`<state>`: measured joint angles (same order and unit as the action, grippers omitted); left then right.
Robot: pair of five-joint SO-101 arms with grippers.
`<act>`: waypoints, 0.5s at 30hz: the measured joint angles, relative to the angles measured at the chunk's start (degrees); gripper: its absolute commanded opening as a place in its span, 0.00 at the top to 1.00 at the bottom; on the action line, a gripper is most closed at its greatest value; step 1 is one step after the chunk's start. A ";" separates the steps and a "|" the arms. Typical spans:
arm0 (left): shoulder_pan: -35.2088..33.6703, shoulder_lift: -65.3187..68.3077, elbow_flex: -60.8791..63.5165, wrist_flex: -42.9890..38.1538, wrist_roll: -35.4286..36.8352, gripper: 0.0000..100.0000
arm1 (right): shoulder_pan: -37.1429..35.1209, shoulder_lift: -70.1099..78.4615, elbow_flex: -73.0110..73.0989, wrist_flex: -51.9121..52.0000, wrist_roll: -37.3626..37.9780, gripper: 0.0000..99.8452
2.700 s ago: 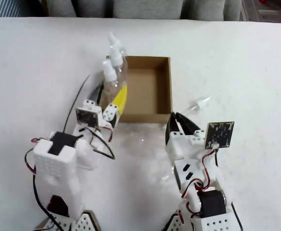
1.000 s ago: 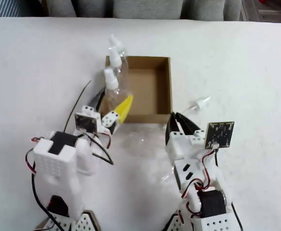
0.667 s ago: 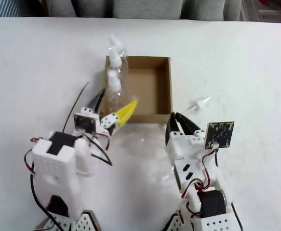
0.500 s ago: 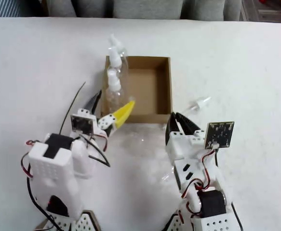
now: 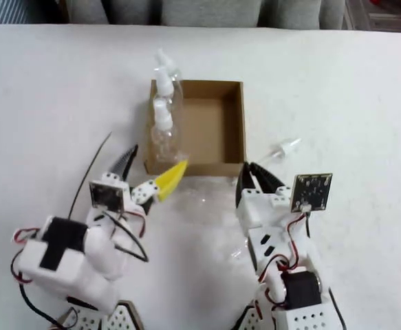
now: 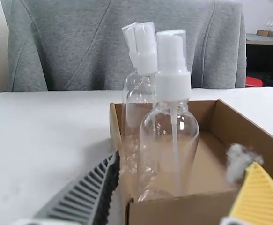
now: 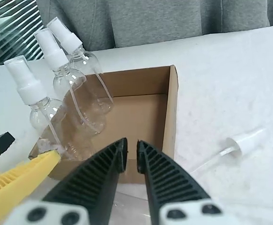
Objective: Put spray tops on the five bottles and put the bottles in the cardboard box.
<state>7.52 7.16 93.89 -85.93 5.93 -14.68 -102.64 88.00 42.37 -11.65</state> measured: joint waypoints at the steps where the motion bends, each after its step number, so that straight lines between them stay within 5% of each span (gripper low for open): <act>1: 0.35 -1.41 0.70 1.58 0.00 0.62 | 0.00 0.00 0.26 -0.26 0.00 0.98; 11: 0.79 -19.52 1.76 24.18 0.00 0.99 | 0.35 0.00 0.26 -0.35 4.75 0.98; 15: 0.79 -27.96 1.76 32.97 0.00 0.96 | 0.35 0.00 0.26 -0.35 7.65 0.98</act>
<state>8.31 -20.79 95.65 -52.97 5.93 -14.33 -102.64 88.26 42.02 -4.00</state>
